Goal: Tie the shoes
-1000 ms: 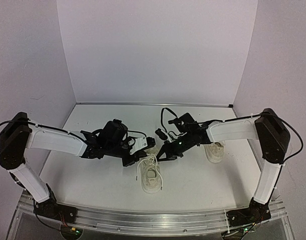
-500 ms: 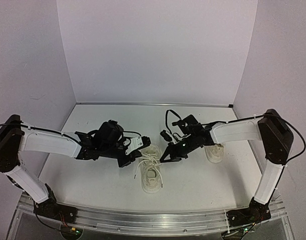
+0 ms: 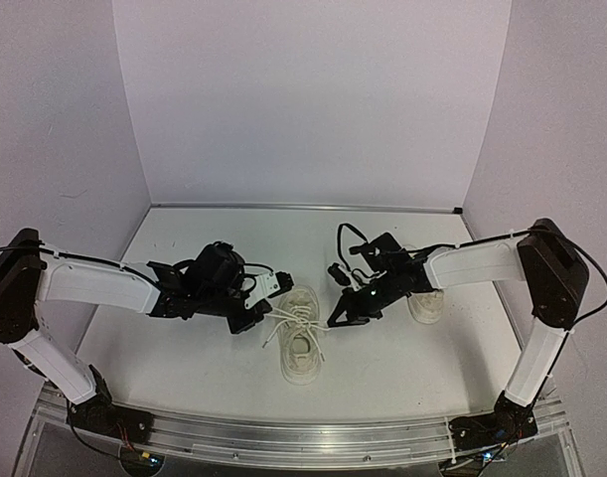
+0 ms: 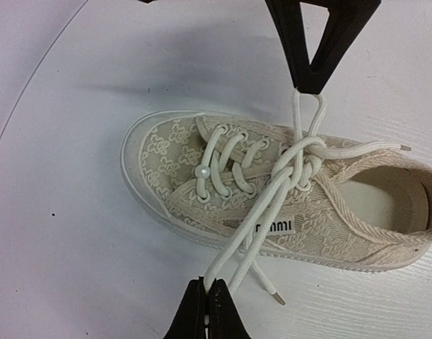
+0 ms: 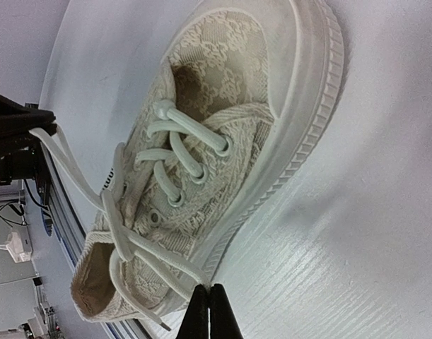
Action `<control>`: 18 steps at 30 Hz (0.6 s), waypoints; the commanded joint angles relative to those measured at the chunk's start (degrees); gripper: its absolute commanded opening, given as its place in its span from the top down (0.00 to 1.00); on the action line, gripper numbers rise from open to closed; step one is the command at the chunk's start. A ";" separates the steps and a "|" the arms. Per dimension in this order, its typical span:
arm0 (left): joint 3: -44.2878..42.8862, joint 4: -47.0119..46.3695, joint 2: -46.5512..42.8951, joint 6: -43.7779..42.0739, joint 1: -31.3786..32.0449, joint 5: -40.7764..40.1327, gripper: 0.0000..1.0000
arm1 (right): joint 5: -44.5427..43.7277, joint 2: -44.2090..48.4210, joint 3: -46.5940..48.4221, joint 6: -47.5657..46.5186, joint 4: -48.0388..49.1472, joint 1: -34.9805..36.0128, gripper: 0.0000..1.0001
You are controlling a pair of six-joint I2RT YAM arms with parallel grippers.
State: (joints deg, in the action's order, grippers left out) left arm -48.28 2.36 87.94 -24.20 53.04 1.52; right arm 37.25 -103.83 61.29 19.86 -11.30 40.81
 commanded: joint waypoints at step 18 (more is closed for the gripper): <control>-3.39 3.10 2.77 2.37 -1.22 -8.18 1.00 | -1.87 4.08 -3.43 -2.18 -1.44 -2.31 1.00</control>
State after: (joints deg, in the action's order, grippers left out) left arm -48.68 4.16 90.10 -22.44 52.80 -3.40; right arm 36.64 -101.76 58.68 18.90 -11.29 39.22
